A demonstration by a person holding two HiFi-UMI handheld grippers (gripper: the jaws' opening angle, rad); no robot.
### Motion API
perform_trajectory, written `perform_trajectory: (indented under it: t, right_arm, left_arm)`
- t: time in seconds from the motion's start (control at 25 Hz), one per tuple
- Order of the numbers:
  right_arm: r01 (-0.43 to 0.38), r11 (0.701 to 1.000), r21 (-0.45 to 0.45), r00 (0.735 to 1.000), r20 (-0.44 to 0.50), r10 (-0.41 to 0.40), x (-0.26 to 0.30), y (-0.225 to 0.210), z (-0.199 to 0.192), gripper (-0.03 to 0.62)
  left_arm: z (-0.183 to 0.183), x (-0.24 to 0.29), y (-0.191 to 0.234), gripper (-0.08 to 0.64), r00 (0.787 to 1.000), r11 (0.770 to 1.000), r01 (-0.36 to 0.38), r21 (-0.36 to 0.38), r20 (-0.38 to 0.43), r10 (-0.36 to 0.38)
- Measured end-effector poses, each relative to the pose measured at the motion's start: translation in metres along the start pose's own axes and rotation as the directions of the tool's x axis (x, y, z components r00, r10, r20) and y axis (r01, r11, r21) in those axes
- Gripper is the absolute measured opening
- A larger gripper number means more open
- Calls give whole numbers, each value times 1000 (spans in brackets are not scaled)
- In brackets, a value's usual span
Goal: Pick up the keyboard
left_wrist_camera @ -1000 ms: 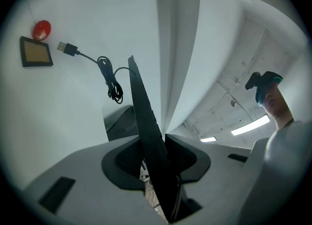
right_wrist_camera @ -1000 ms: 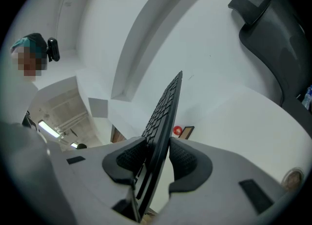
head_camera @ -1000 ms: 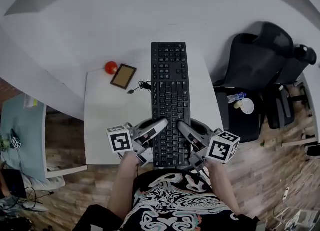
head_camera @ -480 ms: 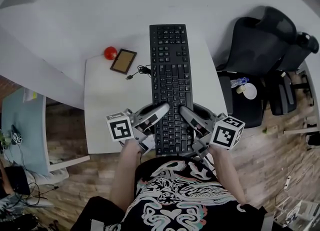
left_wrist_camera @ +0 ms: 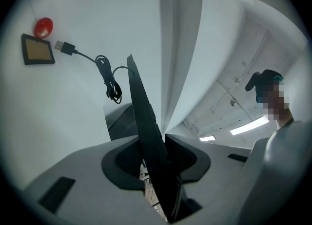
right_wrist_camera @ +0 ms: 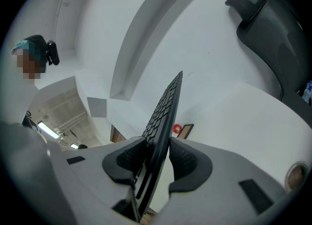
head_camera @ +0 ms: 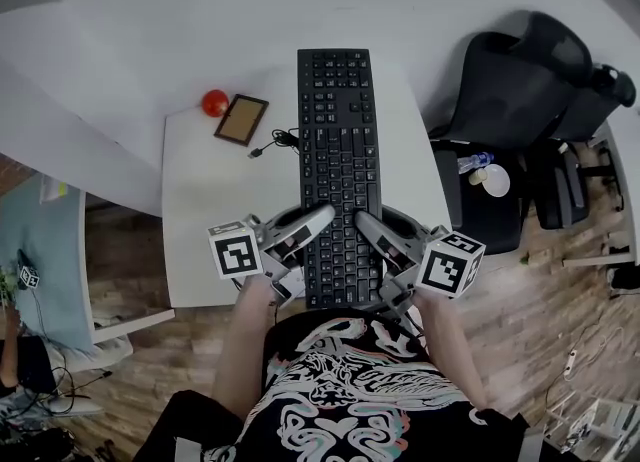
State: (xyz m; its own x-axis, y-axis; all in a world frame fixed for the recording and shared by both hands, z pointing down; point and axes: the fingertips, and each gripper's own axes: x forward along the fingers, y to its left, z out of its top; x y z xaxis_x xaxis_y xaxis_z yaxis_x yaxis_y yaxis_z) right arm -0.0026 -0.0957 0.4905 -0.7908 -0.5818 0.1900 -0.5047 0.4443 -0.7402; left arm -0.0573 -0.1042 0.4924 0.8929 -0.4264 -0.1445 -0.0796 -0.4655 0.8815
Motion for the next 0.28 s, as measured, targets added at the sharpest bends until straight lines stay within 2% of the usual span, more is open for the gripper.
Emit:
perform_trajectory:
  t: [0.28]
  right_arm:
    - [5, 1000, 8, 1000, -2, -5, 2, 0, -1, 161]
  left_arm:
    - [1, -1, 0, 127, 1000, 1000, 7, -14, -3, -7]
